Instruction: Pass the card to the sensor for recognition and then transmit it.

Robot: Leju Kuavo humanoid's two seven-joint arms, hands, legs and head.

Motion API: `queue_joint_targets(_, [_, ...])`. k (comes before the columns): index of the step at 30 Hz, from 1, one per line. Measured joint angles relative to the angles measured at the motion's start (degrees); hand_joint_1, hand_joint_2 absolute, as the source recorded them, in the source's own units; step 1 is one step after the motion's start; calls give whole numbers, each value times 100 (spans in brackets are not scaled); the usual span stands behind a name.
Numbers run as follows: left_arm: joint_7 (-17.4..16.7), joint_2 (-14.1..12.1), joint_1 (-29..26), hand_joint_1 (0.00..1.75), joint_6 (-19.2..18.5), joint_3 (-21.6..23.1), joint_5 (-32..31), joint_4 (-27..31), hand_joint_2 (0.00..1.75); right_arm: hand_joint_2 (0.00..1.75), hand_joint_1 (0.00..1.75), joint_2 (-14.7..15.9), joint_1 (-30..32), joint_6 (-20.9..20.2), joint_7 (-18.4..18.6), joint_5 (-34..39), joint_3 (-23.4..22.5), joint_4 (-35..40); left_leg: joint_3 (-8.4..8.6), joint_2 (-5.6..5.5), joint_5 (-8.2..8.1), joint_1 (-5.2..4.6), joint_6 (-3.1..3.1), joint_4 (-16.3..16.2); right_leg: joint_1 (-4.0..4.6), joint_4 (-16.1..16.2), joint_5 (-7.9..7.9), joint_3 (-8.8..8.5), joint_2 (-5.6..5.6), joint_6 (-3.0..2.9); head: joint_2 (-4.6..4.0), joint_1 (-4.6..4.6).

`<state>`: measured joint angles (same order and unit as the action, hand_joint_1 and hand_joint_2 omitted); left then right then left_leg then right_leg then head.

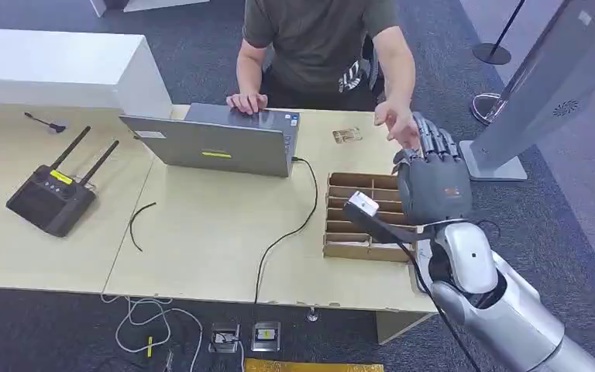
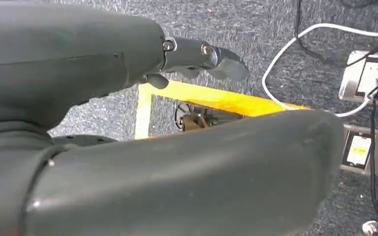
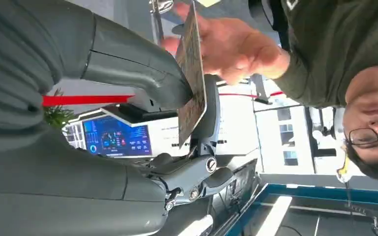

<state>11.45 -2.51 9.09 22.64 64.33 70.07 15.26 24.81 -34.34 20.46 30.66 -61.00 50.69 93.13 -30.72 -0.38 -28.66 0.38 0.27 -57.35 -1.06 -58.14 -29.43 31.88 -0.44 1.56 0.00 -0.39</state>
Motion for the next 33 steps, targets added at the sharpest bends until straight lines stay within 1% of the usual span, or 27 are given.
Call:
queue_joint_targets(7, [0, 0, 22, 0, -2, 0, -15, 0, 0, 175, 175, -83, -80, 41, -94, 103, -2, -144, -1, -1, 0, 1, 0, 0, 1, -1, 0, 0, -1, 0, 0, 0])
queue_joint_targets(16, [0, 0, 30, 0, -44, 0, -113, 0, 0, 175, 175, -127, -140, 116, -50, 114, -57, -376, -1, -1, 0, 1, 0, 0, 1, 0, 0, 1, -1, 0, 0, 0])
queue_joint_targets(17, [0, 0, 33, 0, -48, 0, -129, 0, 0, 175, 162, -129, -139, 116, -18, 114, -61, -404, -1, -1, 0, 1, 0, 0, 1, 0, 0, 2, -1, 0, 0, 0])
queue_joint_targets(18, [0, 0, 36, 0, -50, 2, -138, 0, 0, 175, 16, -131, -139, 122, 5, 109, -68, -424, -1, -1, 0, 1, 0, 0, 1, 0, 0, 3, -1, 0, 0, -2])
queue_joint_targets(19, [0, 0, 43, 0, -57, 4, -173, 0, 0, 175, 0, -133, -137, 140, 61, 74, -85, -448, -1, -1, 0, 1, 0, -1, 1, 0, 0, 4, -1, 0, 0, 0])
queue_joint_targets(20, [0, 2, 50, 0, -65, 9, -190, 0, 0, 175, 0, -129, -133, 170, 116, 9, -113, -474, -1, -1, 0, 1, 0, -1, 1, 0, 0, 6, -1, 0, 0, 0])
queue_joint_targets(21, [0, 2, 56, 0, -68, 11, -212, 0, 0, 0, 0, -118, -123, 188, 142, -41, -135, -483, -1, -1, 0, 1, 0, -1, 1, 0, 0, 6, 0, 0, 0, -2])
queue_joint_targets(26, [-17, 13, 97, 0, -103, 52, -302, 0, 0, 0, 0, -50, 11, 181, 225, -354, -249, -549, 0, 1, 0, 1, 0, -1, 1, 0, 0, 6, 2, 0, 0, 0])
queue_joint_targets(29, [-20, 17, 118, 0, -111, 81, -352, 0, 0, 0, 0, -28, 101, 13, 243, -573, -339, -568, -1, 1, 0, 1, 0, -1, 1, 0, 0, 6, 2, 0, 0, 0])
queue_joint_targets(33, [-20, 17, 123, 0, -120, 87, -372, 0, 0, 0, 0, 15, 199, -66, 304, -706, -457, -568, 0, 1, 0, 1, 0, -1, 1, 0, 0, 7, 3, 0, 0, -2])
